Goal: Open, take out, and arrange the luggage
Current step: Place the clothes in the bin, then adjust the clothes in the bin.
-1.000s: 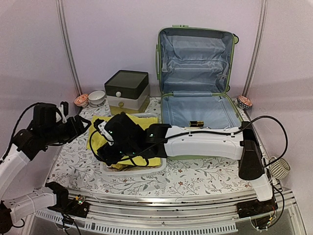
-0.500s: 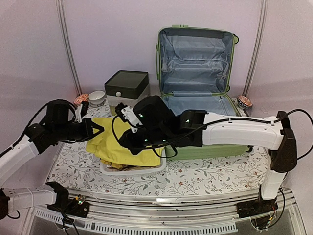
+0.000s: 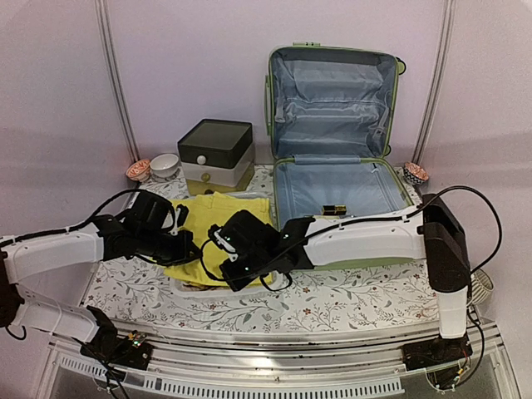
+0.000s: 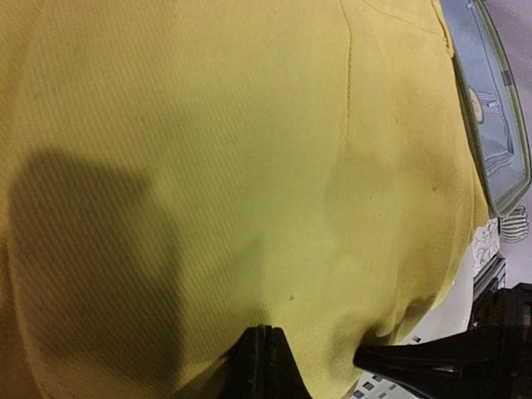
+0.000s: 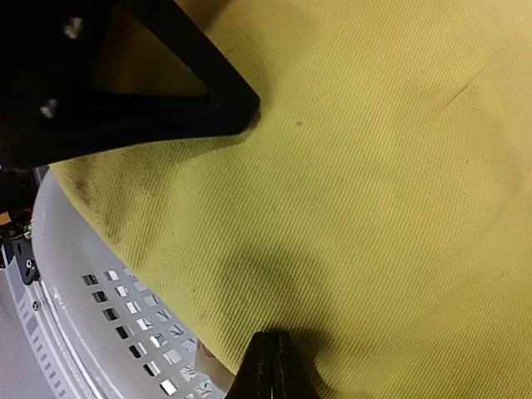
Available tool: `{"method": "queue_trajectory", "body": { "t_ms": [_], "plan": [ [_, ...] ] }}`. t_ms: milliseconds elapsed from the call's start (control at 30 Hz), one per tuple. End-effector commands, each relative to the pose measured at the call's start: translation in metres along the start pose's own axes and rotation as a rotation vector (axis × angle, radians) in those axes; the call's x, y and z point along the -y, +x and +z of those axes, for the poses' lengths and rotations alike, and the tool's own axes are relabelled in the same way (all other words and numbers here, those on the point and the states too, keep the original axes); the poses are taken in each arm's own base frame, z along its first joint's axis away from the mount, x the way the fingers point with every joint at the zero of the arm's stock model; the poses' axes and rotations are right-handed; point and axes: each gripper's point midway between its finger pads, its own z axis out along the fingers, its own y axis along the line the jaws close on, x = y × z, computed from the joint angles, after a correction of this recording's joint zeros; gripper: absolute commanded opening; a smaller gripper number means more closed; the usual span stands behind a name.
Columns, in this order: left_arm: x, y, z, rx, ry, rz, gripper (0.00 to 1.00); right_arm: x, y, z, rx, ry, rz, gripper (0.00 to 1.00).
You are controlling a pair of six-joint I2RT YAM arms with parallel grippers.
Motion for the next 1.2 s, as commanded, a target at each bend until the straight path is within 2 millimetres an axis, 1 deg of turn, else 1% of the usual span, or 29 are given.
{"method": "queue_trajectory", "body": {
  "t_ms": [0, 67, 133, 233, 300, 400, 467, 533, 600, 733, 800, 900, 967, 1033, 1067, 1100, 1167],
  "plan": [
    [-0.035, 0.03, 0.019, -0.061, -0.117, -0.017, 0.0, 0.013, 0.021, 0.015, -0.072, 0.014, 0.038, 0.02],
    [-0.03, 0.026, 0.015, -0.051, -0.107, -0.01, 0.0, 0.013, 0.014, 0.008, -0.053, 0.02, 0.037, 0.02],
    [-0.021, 0.015, 0.007, -0.025, -0.09, 0.006, 0.0, 0.012, 0.005, -0.002, -0.027, 0.023, 0.03, 0.02],
    [0.004, -0.007, -0.013, 0.03, -0.034, 0.038, 0.0, 0.012, -0.012, -0.02, 0.017, 0.03, 0.011, 0.02],
    [0.015, -0.019, -0.027, 0.063, -0.017, 0.05, 0.0, 0.016, -0.024, -0.033, 0.047, 0.048, 0.002, 0.03],
    [0.024, -0.036, -0.042, 0.115, -0.019, 0.073, 0.0, 0.025, -0.043, -0.05, 0.087, 0.054, 0.007, 0.03],
    [0.024, -0.047, -0.043, 0.141, -0.044, 0.086, 0.0, 0.038, -0.054, -0.058, 0.11, 0.063, 0.023, 0.03],
    [0.026, -0.054, -0.04, 0.142, -0.069, 0.101, 0.0, 0.05, -0.064, -0.062, 0.126, 0.071, 0.03, 0.03],
    [0.024, -0.061, -0.033, 0.136, -0.109, 0.108, 0.0, 0.062, -0.072, -0.063, 0.132, 0.075, 0.039, 0.03],
    [0.013, -0.075, -0.018, 0.14, -0.213, 0.108, 0.0, 0.094, -0.083, -0.054, 0.137, 0.116, 0.072, 0.03],
    [0.003, -0.079, -0.01, 0.145, -0.269, 0.098, 0.0, 0.112, -0.086, -0.046, 0.137, 0.154, 0.094, 0.03],
    [-0.009, -0.079, 0.011, 0.131, -0.308, 0.089, 0.0, 0.135, -0.087, -0.026, 0.127, 0.209, 0.127, 0.03],
    [-0.016, -0.073, 0.029, 0.094, -0.327, 0.088, 0.0, 0.145, -0.083, -0.009, 0.103, 0.237, 0.144, 0.03],
    [-0.027, -0.062, 0.051, 0.04, -0.353, 0.087, 0.0, 0.152, -0.073, 0.01, 0.075, 0.261, 0.151, 0.03],
    [-0.03, -0.059, 0.059, 0.024, -0.359, 0.087, 0.0, 0.155, -0.068, 0.017, 0.058, 0.273, 0.155, 0.02],
    [-0.034, -0.055, 0.065, 0.013, -0.37, 0.085, 0.0, 0.159, -0.062, 0.024, 0.043, 0.286, 0.164, 0.02],
    [-0.04, -0.053, 0.07, 0.029, -0.393, 0.083, 0.0, 0.161, -0.055, 0.032, 0.023, 0.293, 0.17, 0.02]
  ]
}}
